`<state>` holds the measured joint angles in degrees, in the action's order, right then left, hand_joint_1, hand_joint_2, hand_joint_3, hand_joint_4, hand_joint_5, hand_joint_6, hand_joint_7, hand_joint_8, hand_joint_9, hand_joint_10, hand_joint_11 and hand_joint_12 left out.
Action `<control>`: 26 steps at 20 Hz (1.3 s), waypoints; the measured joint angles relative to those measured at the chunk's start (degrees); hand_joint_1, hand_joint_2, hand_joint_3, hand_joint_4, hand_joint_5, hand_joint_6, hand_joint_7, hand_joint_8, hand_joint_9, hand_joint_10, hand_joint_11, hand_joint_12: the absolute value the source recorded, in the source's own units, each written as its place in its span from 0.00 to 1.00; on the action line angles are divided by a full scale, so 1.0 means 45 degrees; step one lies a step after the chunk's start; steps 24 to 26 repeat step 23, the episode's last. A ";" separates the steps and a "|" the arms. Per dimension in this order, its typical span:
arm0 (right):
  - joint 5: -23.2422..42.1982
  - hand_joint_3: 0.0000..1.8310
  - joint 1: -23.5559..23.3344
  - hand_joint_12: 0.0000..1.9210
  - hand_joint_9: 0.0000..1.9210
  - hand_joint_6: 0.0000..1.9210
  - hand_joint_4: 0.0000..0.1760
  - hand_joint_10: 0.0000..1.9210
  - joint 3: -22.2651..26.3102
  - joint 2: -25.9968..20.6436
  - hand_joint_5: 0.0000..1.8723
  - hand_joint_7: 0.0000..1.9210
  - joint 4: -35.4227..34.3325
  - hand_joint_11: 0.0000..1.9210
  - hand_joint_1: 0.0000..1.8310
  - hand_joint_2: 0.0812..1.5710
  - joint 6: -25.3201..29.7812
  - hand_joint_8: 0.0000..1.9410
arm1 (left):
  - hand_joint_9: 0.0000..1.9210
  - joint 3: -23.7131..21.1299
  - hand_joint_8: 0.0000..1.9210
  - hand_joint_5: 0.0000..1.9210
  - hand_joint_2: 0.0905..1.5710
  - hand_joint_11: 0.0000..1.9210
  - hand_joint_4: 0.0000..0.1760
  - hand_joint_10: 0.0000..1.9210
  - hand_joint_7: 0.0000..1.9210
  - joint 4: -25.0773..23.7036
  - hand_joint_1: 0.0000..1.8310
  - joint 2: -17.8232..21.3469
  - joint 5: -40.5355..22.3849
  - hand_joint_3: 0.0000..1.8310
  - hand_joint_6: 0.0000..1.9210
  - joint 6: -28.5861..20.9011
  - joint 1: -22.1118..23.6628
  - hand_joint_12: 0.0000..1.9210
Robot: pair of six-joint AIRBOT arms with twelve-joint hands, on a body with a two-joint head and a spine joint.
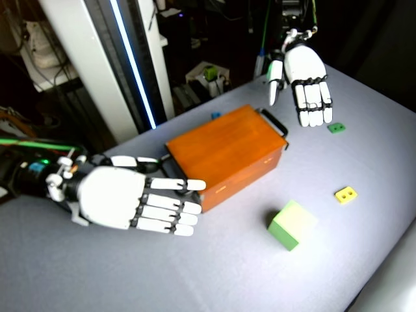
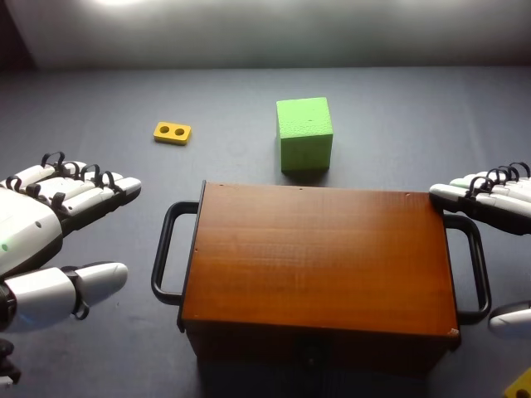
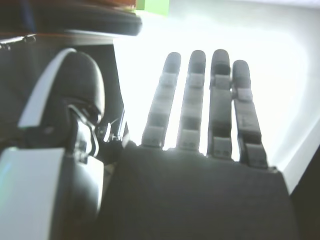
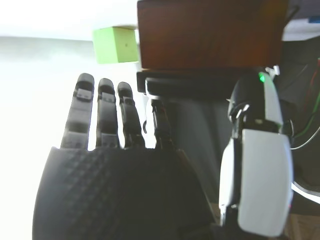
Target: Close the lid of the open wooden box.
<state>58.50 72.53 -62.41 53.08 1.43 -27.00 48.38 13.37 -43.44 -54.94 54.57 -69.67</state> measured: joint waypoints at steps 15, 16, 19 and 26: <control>0.3390 0.00 0.0452 0.00 0.00 0.00 1.00 0.00 0.0369 -0.1088 0.00 0.00 -0.2001 0.00 0.32 0.63 -0.0223 0.00 | 0.02 0.0146 0.00 0.03 0.89 0.00 0.00 0.00 0.03 0.1039 0.02 0.0107 -0.2705 0.00 0.00 -0.0325 -0.0068 0.01; 0.3993 0.01 0.0452 0.00 0.00 0.00 1.00 0.00 0.0321 -0.1088 0.00 0.00 -0.2293 0.00 0.34 0.64 -0.0257 0.00 | 0.00 0.0228 0.00 0.01 0.90 0.00 0.00 0.00 0.01 0.1258 0.07 0.0107 -0.3507 0.00 0.00 -0.0559 -0.0029 0.00; 0.5153 0.00 0.0257 0.01 0.01 0.00 0.57 0.01 0.0238 -0.1083 0.00 0.02 -0.2759 0.03 0.38 0.61 -0.0291 0.01 | 0.00 0.0253 0.00 0.00 0.85 0.01 0.00 0.00 0.00 0.1404 0.13 0.0068 -0.5119 0.00 0.00 -0.0894 0.0170 0.00; 0.7023 0.00 0.0165 0.02 0.08 0.00 0.43 0.01 0.0355 -0.1088 0.01 0.08 -0.2574 0.06 0.42 0.67 -0.0291 0.01 | 0.00 0.0355 0.00 0.00 0.88 0.00 0.00 0.00 0.00 0.1146 0.18 0.0010 -0.6606 0.01 0.00 -0.1253 0.0199 0.00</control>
